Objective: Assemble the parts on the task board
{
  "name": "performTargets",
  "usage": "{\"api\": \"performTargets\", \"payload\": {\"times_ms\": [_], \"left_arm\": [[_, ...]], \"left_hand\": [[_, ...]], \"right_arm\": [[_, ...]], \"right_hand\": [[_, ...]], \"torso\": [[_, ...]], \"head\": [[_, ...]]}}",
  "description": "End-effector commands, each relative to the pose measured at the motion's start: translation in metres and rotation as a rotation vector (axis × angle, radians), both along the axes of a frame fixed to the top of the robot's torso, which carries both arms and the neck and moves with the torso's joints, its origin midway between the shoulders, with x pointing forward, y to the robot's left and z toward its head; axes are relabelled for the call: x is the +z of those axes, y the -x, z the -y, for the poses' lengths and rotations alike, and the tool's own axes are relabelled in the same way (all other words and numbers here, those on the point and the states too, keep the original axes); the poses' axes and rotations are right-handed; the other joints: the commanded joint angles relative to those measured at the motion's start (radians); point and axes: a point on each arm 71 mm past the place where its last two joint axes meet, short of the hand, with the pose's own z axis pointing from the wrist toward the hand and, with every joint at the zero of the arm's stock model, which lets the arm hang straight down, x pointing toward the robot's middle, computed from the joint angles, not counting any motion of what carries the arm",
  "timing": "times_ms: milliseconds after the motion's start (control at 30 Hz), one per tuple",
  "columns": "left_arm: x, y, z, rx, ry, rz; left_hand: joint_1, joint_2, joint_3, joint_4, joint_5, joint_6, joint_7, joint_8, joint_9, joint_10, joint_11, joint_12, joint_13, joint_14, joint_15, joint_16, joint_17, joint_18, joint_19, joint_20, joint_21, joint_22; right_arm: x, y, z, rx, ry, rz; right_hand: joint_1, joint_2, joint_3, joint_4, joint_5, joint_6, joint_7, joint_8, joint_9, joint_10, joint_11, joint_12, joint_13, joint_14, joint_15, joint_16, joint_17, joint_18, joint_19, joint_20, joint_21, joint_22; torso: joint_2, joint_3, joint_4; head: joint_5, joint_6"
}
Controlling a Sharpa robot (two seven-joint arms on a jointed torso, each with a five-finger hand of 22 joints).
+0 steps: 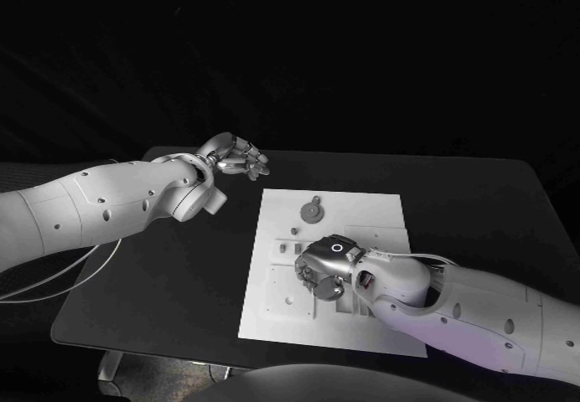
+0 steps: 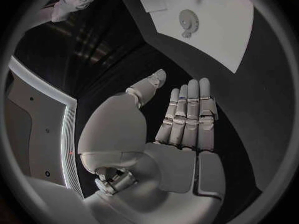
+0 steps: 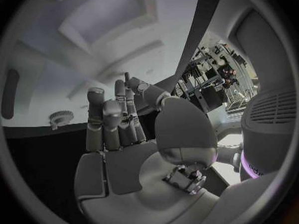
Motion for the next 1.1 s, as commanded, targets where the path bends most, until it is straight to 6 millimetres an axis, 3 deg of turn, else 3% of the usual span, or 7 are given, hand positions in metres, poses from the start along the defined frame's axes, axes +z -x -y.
{"api": "performTargets", "payload": {"times_ms": [33, 500, 633, 733, 1100], "left_arm": [[0.001, 0.000, 0.002, -0.005, 0.001, 0.009], [0.001, 0.000, 0.002, -0.005, 0.001, 0.007], [0.001, 0.000, 0.002, -0.004, 0.001, 0.006], [0.001, 0.000, 0.001, -0.003, 0.000, 0.004], [0.001, 0.001, 0.001, -0.002, 0.000, 0.002]], "left_hand": [[0.006, 0.006, 0.001, 0.005, -0.002, -0.007, -0.002, -0.002, -0.001, -0.006, -0.001, 0.000, -0.002, 0.003, 0.003, -0.006, 0.002, 0.015, 0.003, 0.004, -0.006, 0.001], [0.006, 0.007, 0.001, 0.005, -0.002, -0.007, -0.002, -0.002, -0.001, -0.006, -0.001, 0.000, -0.002, 0.003, 0.003, -0.007, 0.003, 0.015, 0.003, 0.004, -0.006, 0.002], [0.006, 0.006, 0.001, 0.005, -0.002, -0.007, -0.001, -0.002, -0.001, -0.006, -0.001, 0.000, -0.003, 0.003, 0.003, -0.007, 0.004, 0.015, 0.003, 0.004, -0.007, 0.002], [0.007, 0.006, 0.001, 0.005, -0.002, -0.007, -0.001, -0.002, -0.001, -0.007, -0.001, 0.000, -0.003, 0.003, 0.003, -0.008, 0.004, 0.015, 0.003, 0.004, -0.007, 0.002], [0.007, 0.005, 0.001, 0.005, -0.002, -0.009, -0.001, -0.002, -0.002, -0.008, 0.000, -0.001, -0.004, 0.002, 0.004, -0.010, 0.006, 0.015, 0.002, 0.004, -0.008, 0.002]], "right_arm": [[-0.003, 0.002, -0.001, 0.010, 0.013, -0.012], [-0.008, 0.001, 0.000, -0.005, 0.049, -0.048], [-0.013, 0.000, 0.001, -0.009, 0.089, -0.070], [-0.015, 0.000, 0.001, -0.009, 0.098, -0.080], [-0.014, 0.000, 0.000, -0.016, 0.072, -0.084]], "right_hand": [[0.003, 0.011, 0.007, -0.002, 0.003, 0.008, -0.001, 0.004, 0.002, 0.028, 0.016, 0.002, 0.001, -0.006, -0.009, -0.006, 0.001, 0.052, 0.000, -0.004, 0.003, 0.016], [-0.005, 0.009, 0.006, -0.001, 0.003, -0.006, 0.005, -0.005, 0.001, 0.016, 0.022, -0.010, -0.002, -0.011, -0.003, -0.009, 0.002, 0.052, -0.005, -0.002, -0.001, 0.016], [-0.023, -0.042, -0.009, 0.004, 0.003, -0.059, 0.027, -0.035, -0.007, -0.003, 0.032, -0.026, -0.006, -0.022, 0.008, -0.012, 0.006, 0.052, -0.014, 0.003, -0.005, 0.016], [-0.035, -0.063, -0.024, 0.007, 0.001, -0.078, 0.036, -0.045, -0.010, -0.005, 0.034, -0.029, -0.006, -0.027, 0.009, -0.013, 0.008, 0.052, -0.017, 0.006, -0.006, 0.017], [-0.055, -0.085, -0.072, 0.019, 0.002, -0.115, 0.050, -0.062, -0.015, -0.014, 0.038, -0.038, -0.003, -0.035, 0.014, -0.014, 0.012, 0.052, -0.022, 0.008, -0.009, 0.016]], "torso": [[0.000, 0.0003, -0.0002], [0.000, -0.0006, 0.0000], [0.000, -0.0008, 0.0001], [0.000, -0.0006, 0.0002], [0.000, 0.0003, -0.0001]], "head": [[0.001, -0.001], [0.002, -0.001], [0.002, -0.001], [0.002, -0.002], [0.002, -0.004]]}}
